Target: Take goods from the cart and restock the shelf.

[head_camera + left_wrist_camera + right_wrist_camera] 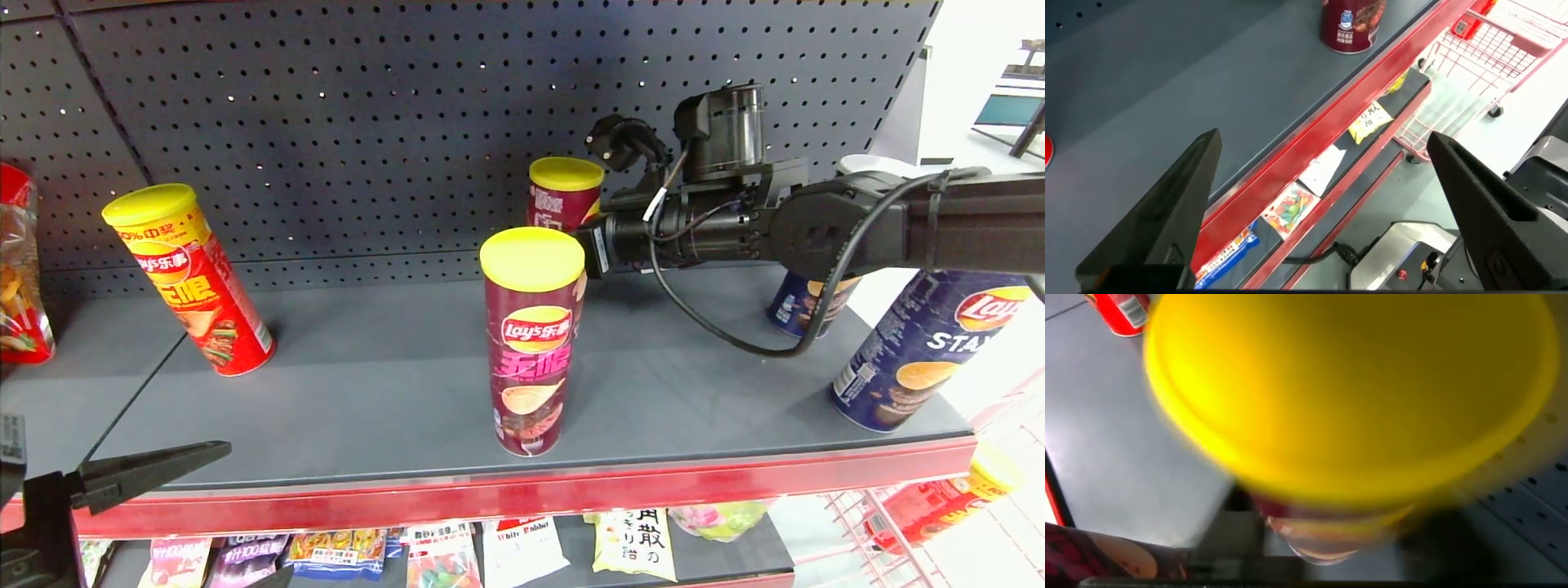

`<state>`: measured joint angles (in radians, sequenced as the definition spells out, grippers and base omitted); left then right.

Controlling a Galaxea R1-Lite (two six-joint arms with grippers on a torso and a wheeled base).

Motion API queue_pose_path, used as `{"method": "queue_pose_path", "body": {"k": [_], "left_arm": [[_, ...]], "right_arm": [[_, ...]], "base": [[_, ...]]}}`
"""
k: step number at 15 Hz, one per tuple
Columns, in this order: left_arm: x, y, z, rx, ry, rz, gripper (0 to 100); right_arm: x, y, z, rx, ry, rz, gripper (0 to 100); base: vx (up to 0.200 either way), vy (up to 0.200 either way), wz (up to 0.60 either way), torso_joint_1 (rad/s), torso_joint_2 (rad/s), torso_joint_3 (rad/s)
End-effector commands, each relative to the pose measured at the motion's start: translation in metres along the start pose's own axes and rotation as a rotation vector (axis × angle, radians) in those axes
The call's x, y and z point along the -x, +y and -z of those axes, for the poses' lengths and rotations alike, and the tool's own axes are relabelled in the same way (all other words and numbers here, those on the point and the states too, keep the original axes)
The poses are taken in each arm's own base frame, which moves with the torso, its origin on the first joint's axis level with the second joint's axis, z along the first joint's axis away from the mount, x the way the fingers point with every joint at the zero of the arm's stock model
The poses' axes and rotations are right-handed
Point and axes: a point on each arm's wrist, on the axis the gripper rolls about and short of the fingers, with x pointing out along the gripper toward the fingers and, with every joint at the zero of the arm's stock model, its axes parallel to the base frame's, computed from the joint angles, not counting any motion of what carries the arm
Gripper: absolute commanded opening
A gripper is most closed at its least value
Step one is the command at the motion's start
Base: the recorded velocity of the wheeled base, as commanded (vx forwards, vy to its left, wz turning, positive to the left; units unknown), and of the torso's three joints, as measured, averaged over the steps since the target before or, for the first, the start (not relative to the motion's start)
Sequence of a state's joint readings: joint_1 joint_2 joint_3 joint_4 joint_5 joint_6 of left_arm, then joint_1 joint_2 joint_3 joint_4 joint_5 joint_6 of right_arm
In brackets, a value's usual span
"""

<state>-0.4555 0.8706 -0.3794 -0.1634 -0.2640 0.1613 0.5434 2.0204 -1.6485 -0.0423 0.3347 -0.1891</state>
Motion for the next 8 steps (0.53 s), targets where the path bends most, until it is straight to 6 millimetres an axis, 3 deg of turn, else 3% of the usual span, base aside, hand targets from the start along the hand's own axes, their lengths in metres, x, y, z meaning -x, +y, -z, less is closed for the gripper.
{"method": "queue_pose_path", "body": {"k": [1,5,8], "left_arm": [[-0.001,0.0,0.0,0.001,0.003,0.0,100],[-0.001,0.0,0.0,0.002,0.002,0.0,100],[-0.001,0.0,0.0,0.003,0.005,0.001,100]], "right_arm": [[0.001,0.002,-0.001,0.001,-0.001,-0.004,100],[0.01,0.006,-0.005,-0.001,-0.003,0.002,100],[0.046,0.018,0.0,-0.015,0.034,0.04,100]], "base": [[0.0,0.0,0.0,0.0,0.0,0.0],[0.0,0.0,0.0,0.0,0.0,0.0],[0.0,0.0,0.0,0.0,0.0,0.0]]}}
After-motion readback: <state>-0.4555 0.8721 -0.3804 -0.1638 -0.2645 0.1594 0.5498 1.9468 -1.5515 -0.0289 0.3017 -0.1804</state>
